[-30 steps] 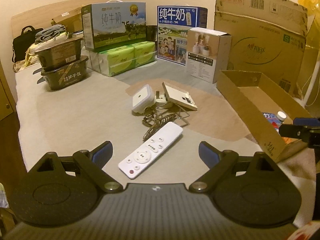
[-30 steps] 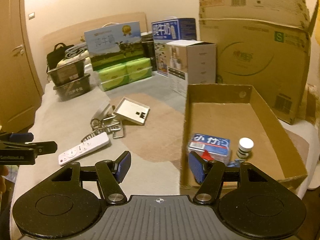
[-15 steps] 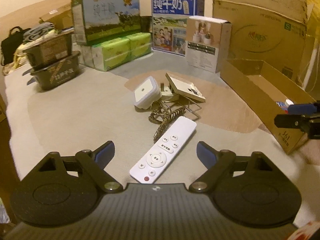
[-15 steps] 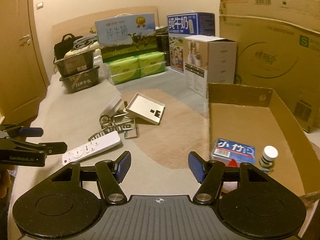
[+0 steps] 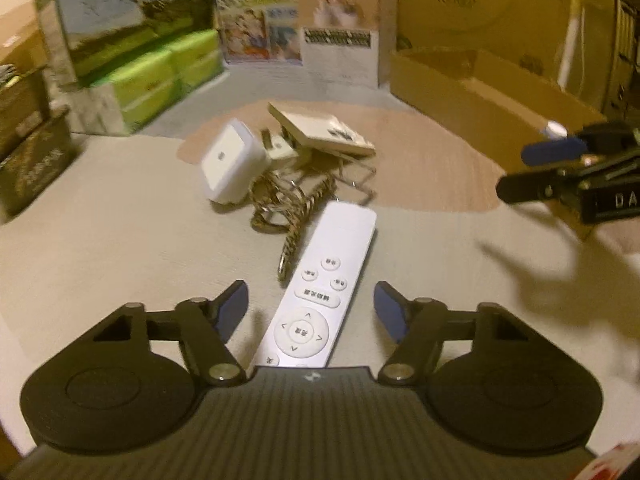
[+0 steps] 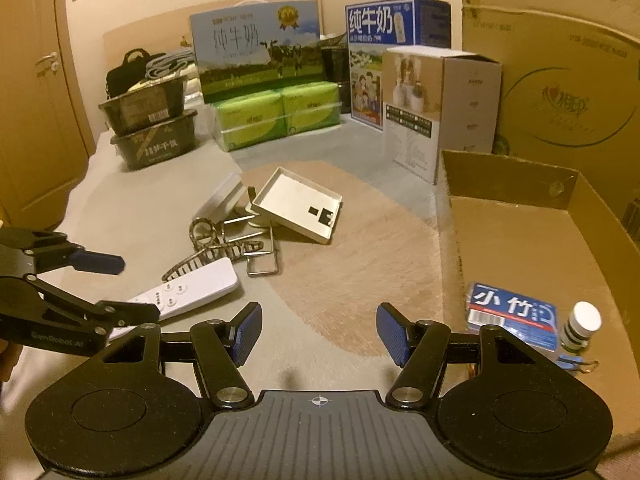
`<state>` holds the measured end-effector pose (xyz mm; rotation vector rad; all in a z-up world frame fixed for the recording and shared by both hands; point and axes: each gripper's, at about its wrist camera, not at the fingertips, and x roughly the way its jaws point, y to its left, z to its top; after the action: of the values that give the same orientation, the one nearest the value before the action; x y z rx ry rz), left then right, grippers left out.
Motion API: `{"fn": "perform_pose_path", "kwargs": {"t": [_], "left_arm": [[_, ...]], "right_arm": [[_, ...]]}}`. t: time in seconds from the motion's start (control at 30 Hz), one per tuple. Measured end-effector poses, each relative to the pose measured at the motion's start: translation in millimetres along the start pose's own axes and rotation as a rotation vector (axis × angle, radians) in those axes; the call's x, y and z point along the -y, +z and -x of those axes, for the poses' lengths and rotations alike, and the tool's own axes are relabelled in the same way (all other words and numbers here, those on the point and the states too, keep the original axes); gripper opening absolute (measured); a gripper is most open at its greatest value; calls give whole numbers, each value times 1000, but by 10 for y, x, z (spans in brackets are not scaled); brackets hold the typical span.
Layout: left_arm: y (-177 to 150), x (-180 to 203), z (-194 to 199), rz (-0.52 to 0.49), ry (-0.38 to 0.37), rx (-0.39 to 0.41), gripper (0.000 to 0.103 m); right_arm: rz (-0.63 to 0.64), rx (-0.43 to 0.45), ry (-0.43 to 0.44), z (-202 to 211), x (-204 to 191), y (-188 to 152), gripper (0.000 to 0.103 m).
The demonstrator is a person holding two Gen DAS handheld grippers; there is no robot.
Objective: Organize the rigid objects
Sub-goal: 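Lower the left gripper onto the white remote and close on it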
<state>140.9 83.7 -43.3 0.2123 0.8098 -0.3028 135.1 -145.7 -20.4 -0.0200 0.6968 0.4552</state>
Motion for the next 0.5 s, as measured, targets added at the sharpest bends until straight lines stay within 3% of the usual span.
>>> {"fn": "perform_pose_path", "kwargs": {"t": [0.23, 0.37, 0.5], "left_arm": [[-20, -13, -199, -5, -54, -24, 43], [-37, 39, -156, 57, -56, -35, 37], [-35, 177, -132, 38, -62, -28, 37]], "right_arm": [[-6, -23, 0, -203, 34, -3, 63], [-11, -34, 4, -270, 41, -19, 63], [-13, -40, 5, -296, 42, -48, 63]]}}
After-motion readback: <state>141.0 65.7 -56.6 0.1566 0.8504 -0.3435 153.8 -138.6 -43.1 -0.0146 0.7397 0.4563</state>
